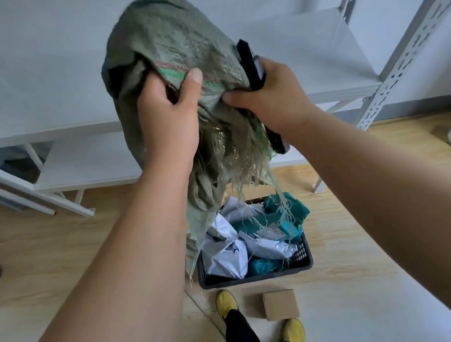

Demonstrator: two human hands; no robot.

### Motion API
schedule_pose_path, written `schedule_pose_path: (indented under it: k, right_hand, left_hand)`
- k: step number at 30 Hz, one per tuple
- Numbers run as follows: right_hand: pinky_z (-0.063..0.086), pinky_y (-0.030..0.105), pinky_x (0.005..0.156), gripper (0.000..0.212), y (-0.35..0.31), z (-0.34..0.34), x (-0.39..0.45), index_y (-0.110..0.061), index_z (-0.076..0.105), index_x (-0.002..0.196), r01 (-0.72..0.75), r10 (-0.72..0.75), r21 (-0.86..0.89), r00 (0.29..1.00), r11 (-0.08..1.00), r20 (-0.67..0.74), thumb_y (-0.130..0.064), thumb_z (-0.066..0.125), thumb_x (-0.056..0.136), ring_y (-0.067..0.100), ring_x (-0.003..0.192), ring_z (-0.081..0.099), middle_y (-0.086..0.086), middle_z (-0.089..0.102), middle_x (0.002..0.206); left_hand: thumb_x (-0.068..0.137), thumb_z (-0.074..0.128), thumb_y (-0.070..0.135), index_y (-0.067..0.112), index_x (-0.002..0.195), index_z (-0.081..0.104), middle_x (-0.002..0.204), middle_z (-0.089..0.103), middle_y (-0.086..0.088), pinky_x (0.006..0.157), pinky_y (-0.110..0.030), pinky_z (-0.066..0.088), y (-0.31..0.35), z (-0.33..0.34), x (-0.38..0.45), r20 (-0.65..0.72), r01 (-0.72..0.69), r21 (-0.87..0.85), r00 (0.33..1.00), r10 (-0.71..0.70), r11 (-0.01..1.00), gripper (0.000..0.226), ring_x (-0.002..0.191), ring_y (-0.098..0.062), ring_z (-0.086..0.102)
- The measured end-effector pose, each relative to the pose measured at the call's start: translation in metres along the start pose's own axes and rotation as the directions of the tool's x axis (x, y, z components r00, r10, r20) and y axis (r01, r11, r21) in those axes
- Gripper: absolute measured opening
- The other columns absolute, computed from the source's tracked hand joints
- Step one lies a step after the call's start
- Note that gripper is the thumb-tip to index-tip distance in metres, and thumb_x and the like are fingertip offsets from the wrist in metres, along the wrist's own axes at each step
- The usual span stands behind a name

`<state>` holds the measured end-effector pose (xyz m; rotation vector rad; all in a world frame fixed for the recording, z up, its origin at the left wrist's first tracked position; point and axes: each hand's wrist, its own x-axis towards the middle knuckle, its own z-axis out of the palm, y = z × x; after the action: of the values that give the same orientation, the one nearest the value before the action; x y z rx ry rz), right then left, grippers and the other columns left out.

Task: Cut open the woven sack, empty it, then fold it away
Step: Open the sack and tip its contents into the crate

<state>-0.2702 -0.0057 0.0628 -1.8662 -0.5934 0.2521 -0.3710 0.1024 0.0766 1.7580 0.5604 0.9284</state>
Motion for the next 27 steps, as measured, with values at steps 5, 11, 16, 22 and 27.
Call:
schedule_pose_path:
  k: [5,11,16,22,27]
  right_hand:
    - [0.046,0.029,0.068,0.034,0.009,0.002,-0.018,-0.007,0.062,0.092,-0.075,0.067,0.055,0.989,0.996,0.131,-0.024,0.083,0.072,0.015,0.074,0.059,0.001,0.061,0.081]
    - [0.045,0.029,0.069,0.027,-0.008,0.011,-0.022,-0.008,0.058,0.08,0.004,-0.012,0.089,0.995,0.996,0.099,-0.02,0.081,0.072,0.015,0.073,0.057,0.0,0.058,0.076]
    - [0.03,0.02,0.053,0.034,-0.023,0.026,-0.031,-0.017,0.046,0.072,0.024,-0.026,0.012,0.974,1.0,0.223,-0.025,0.079,0.076,0.01,0.062,0.043,-0.006,0.043,0.066]
    - [0.034,0.022,0.055,0.037,-0.031,0.054,-0.039,-0.028,0.044,0.07,0.032,0.018,-0.157,0.951,0.987,0.308,-0.031,0.08,0.074,0.009,0.064,0.049,-0.01,0.049,0.069]
    - [0.042,0.026,0.065,0.025,-0.036,0.094,-0.044,-0.013,0.063,0.095,-0.023,0.047,-0.1,0.969,0.995,0.244,-0.024,0.077,0.078,0.015,0.074,0.055,-0.001,0.059,0.083]
  left_hand:
    - [0.085,0.062,0.035,0.033,0.096,0.059,0.097,0.065,0.018,0.094,-0.038,0.05,-0.008,-0.01,-0.013,-0.063,0.033,0.115,0.998,-0.025,0.993,0.011,0.098,-0.008,0.063]
    - [0.084,0.062,0.035,0.03,0.101,0.061,0.099,0.066,0.017,0.095,-0.036,0.05,0.004,-0.035,-0.013,-0.037,0.014,0.181,0.999,-0.007,0.983,0.018,0.1,-0.008,0.064]
    - [0.086,0.063,0.03,0.03,0.102,0.059,0.101,0.065,0.015,0.098,-0.038,0.049,-0.003,-0.07,-0.02,-0.15,0.104,0.159,0.985,-0.08,0.982,0.016,0.102,-0.01,0.063]
    - [0.09,0.059,0.032,0.019,0.116,0.06,0.111,0.065,0.009,0.101,-0.033,0.045,-0.001,-0.093,-0.013,-0.274,0.091,0.195,0.961,-0.034,0.977,0.03,0.108,-0.012,0.059]
    - [0.093,0.056,0.03,0.007,0.125,0.057,0.122,0.064,-0.002,0.098,-0.023,0.042,-0.014,-0.135,-0.014,-0.353,0.03,0.336,0.931,0.096,0.941,0.039,0.116,-0.017,0.057]
